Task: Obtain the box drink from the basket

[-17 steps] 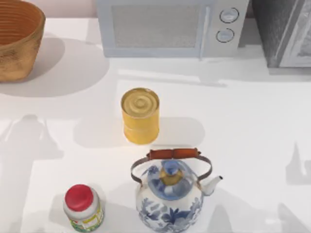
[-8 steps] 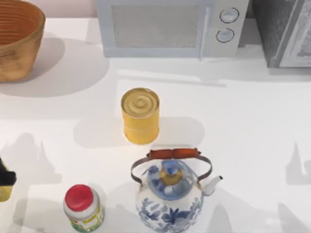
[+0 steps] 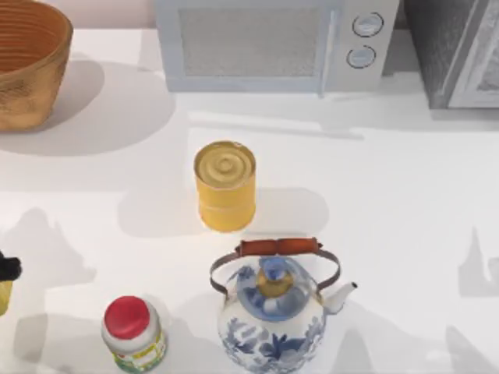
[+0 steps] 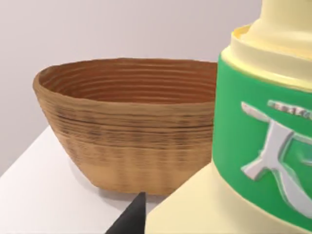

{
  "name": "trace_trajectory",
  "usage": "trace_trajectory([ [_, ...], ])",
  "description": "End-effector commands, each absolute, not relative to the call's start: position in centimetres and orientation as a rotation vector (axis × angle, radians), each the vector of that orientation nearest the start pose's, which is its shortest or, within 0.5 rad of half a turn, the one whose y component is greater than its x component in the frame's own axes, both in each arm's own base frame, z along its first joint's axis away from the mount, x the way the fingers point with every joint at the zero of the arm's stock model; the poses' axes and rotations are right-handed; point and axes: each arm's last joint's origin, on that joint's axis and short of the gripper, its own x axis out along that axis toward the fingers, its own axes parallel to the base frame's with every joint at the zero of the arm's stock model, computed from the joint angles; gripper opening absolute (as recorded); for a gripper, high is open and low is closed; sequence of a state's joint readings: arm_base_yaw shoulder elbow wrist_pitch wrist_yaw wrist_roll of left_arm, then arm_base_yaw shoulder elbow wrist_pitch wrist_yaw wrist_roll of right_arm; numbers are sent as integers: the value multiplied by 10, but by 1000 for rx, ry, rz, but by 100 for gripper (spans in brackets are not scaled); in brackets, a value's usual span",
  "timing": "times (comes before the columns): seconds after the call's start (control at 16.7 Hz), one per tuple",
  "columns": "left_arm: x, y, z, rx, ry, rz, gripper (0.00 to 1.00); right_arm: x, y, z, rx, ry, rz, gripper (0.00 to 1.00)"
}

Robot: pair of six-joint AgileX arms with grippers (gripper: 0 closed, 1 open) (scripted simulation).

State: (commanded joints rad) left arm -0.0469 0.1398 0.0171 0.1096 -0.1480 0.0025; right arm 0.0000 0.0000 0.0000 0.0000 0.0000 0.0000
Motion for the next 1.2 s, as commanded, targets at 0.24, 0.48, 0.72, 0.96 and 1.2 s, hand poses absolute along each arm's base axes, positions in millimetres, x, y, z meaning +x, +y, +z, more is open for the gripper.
trace_trajectory([
  [0.24, 125, -5, 177, 3, -7, 252, 0, 106, -1, 160, 0, 0, 0, 100],
  [0.48, 138, -11, 185, 5, -11, 403, 0, 106, -1, 160, 0, 0, 0, 100],
  [0.72, 149, -17, 186, 6, -5, 514, 0, 106, -1, 160, 0, 0, 0, 100],
  [0.96, 153, -20, 187, 2, -7, 557, 0, 106, -1, 160, 0, 0, 0, 100],
  [1.2, 152, -19, 185, 6, -2, 560, 0, 106, -1, 160, 0, 0, 0, 100],
])
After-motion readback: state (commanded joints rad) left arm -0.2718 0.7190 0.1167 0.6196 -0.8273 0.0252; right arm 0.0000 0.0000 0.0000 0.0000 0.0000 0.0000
